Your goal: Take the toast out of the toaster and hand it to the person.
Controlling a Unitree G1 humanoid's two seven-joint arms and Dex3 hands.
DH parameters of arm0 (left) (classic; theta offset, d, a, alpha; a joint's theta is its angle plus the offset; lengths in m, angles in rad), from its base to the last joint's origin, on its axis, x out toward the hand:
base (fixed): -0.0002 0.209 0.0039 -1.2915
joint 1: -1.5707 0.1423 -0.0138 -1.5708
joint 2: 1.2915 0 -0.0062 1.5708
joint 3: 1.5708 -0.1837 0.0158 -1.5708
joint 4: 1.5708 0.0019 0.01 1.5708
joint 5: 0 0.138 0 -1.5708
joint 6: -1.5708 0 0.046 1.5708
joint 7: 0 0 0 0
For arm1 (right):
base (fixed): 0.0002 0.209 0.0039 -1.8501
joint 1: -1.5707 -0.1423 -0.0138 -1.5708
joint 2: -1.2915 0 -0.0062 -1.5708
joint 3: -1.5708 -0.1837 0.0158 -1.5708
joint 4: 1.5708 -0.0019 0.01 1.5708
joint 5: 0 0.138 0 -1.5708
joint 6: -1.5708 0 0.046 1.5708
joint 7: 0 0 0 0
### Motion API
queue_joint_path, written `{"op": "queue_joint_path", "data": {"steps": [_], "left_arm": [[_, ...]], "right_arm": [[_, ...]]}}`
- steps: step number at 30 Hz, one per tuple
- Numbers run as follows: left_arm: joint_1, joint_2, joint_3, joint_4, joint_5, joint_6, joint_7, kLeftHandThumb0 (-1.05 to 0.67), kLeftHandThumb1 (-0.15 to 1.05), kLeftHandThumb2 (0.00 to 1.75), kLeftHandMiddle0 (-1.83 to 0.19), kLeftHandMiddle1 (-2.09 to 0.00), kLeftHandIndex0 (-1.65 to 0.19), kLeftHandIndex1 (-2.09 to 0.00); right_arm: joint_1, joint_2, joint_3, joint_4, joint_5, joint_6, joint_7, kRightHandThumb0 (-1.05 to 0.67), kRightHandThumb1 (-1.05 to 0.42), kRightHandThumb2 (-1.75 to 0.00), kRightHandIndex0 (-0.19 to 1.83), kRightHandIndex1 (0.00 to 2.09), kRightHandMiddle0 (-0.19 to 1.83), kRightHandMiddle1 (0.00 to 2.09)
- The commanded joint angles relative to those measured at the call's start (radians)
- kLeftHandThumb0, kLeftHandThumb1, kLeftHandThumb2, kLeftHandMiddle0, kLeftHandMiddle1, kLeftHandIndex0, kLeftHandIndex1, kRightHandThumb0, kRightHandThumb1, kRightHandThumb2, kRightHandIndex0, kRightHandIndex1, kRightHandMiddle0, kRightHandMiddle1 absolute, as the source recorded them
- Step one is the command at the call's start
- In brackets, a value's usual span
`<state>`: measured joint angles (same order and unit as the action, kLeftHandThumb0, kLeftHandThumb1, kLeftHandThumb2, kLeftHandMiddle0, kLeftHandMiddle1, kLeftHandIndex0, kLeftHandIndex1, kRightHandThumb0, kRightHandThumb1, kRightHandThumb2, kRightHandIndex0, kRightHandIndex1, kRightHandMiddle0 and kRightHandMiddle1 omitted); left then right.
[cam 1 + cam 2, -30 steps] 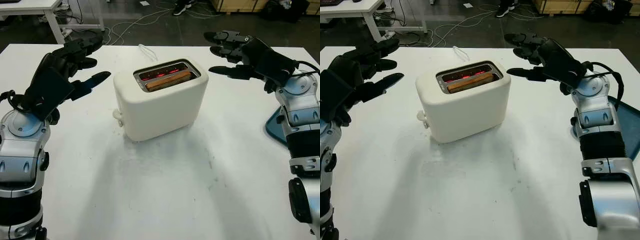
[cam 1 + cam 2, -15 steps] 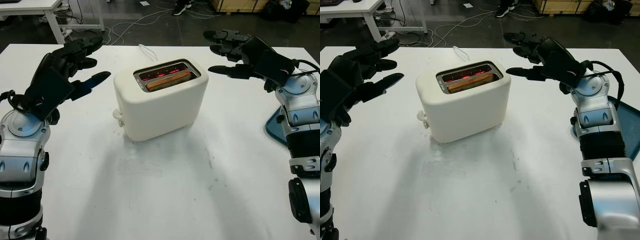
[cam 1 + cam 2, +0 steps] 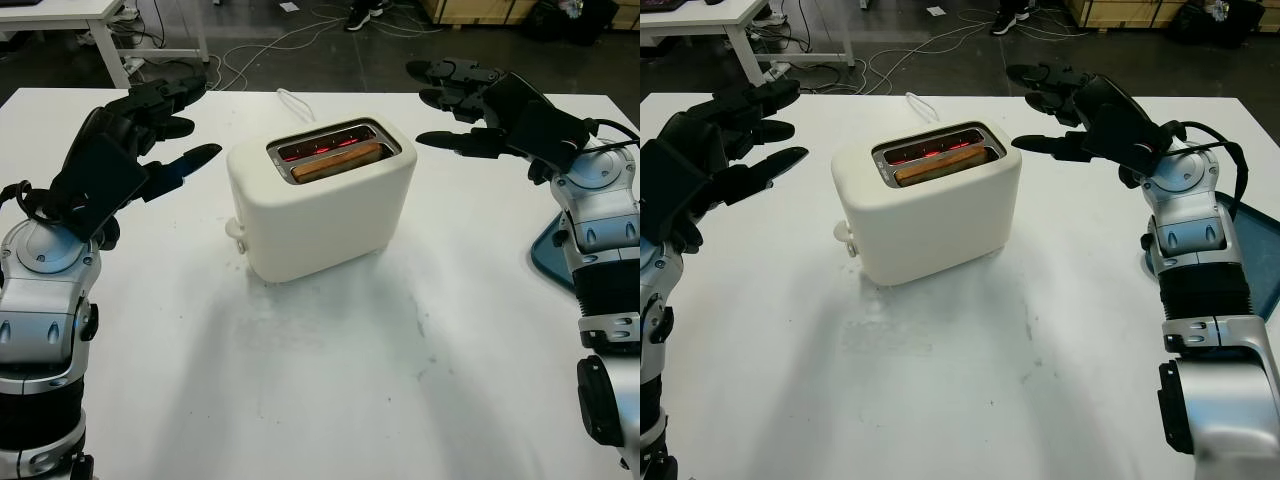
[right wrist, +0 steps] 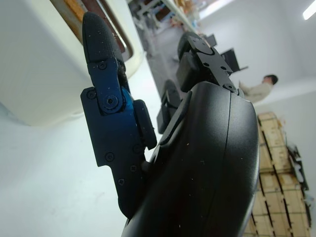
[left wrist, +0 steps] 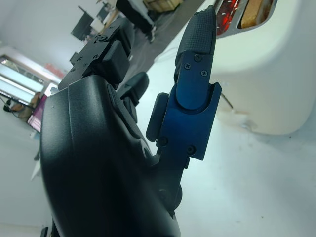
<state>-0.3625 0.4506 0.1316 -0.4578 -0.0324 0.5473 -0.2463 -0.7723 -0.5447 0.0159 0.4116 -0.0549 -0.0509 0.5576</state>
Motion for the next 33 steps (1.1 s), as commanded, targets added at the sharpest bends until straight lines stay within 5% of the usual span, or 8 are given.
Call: {"op": "queue_joint_path", "data": {"steps": [1, 23, 33], "left_arm": [[-0.017, 0.017, -0.003, -0.003, 0.009, -0.001, -0.006, -0.71, 0.92, 0.11, -0.04, -0.94, -0.45, -0.05], [-0.014, 0.010, 0.002, -0.001, 0.001, 0.000, -0.003, -0.71, 0.92, 0.10, -0.03, -0.93, -0.44, -0.06], [-0.009, 0.008, 0.000, -0.004, 0.005, 0.000, 0.001, -0.71, 0.92, 0.11, -0.04, -0.93, -0.45, -0.07]], "right_arm": [[-0.006, 0.005, 0.001, 0.013, -0.002, -0.032, -0.008, -0.71, -0.92, -0.10, 0.31, 0.02, 0.32, 0.01], [-0.008, 0.011, -0.002, 0.019, 0.009, 0.013, 0.003, -0.74, -0.92, -0.09, 0.27, 0.00, 0.30, 0.00], [-0.090, 0.009, 0.011, 0.091, -0.048, -0.217, -0.052, -0.57, -0.72, -0.01, 0.48, 0.12, 0.48, 0.09]]}}
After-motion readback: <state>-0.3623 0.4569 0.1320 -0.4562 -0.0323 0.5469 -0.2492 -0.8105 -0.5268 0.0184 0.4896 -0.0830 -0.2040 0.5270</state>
